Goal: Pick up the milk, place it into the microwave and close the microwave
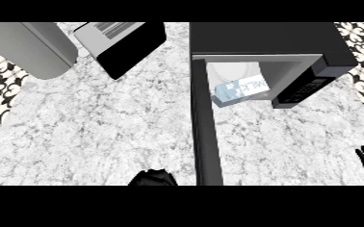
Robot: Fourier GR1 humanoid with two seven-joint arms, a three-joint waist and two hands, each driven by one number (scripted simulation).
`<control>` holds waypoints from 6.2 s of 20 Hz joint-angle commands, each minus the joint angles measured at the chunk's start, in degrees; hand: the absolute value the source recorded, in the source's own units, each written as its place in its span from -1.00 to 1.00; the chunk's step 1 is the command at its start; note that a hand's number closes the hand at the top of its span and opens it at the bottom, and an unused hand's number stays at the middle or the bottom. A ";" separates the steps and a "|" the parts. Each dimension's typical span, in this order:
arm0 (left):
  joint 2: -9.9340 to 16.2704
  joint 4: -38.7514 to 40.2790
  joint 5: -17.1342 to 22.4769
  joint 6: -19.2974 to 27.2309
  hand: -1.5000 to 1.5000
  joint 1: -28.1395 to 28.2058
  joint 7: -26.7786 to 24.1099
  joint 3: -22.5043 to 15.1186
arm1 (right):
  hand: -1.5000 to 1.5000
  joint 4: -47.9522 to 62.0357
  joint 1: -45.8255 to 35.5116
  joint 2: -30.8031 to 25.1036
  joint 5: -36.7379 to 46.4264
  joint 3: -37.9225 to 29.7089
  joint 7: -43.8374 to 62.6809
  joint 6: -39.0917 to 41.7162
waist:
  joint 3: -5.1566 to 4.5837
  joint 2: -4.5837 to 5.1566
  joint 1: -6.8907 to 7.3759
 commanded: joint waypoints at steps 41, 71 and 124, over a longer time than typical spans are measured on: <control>-6.54 28.55 23.50 21.55 1.00 -48.07 10.69 -26.28 | -1.00 -20.11 -2.73 -8.26 -11.90 10.18 7.41 13.48 | -0.34 1.54 -11.40; -6.58 43.00 36.64 29.06 1.00 -76.02 9.83 -16.68 | -1.00 -30.94 -12.34 -13.74 -21.11 15.24 18.41 19.94 | 0.45 5.31 -22.52; -6.64 46.45 65.60 31.82 1.00 -74.79 8.55 -2.08 | 1.00 -63.94 -10.06 -19.46 -27.05 35.81 36.79 29.39 | -0.29 6.98 -22.49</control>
